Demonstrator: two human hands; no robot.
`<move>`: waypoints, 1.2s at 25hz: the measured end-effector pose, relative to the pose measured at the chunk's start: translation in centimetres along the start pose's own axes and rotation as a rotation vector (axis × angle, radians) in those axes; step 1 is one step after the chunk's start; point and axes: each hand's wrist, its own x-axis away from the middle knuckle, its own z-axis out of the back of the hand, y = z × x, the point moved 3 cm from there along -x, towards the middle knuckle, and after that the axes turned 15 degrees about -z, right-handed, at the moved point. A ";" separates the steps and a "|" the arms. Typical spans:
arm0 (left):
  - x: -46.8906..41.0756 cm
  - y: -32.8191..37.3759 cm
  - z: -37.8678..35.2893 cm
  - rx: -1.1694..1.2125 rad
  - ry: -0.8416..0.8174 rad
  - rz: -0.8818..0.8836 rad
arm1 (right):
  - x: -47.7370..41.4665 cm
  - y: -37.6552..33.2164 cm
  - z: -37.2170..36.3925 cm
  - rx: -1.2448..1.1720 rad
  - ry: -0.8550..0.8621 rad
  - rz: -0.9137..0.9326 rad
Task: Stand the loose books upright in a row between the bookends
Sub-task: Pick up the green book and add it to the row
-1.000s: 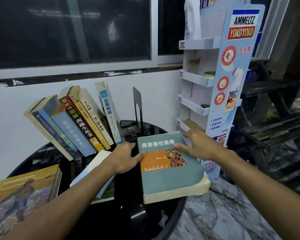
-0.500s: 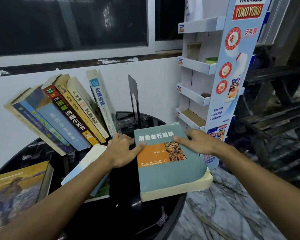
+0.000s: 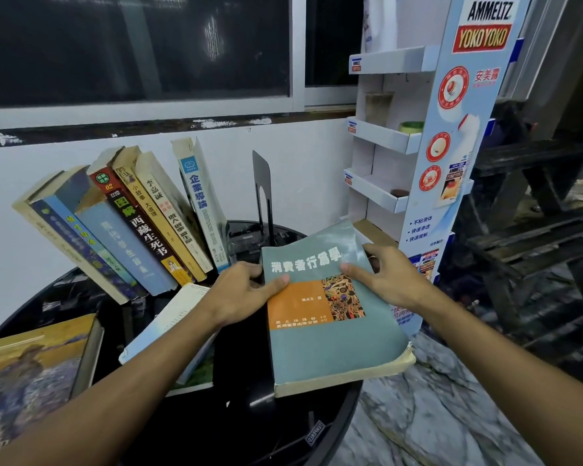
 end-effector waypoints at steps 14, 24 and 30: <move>2.5 5.5 7.7 0.131 0.453 -0.324 | 2.8 -7.5 3.3 -0.142 0.206 0.229; 5.9 5.1 6.6 0.258 0.528 -0.358 | 3.2 -7.8 2.8 -0.084 0.138 0.213; 5.9 4.4 5.9 0.341 0.348 -0.232 | 3.2 -7.4 2.1 0.023 0.278 0.197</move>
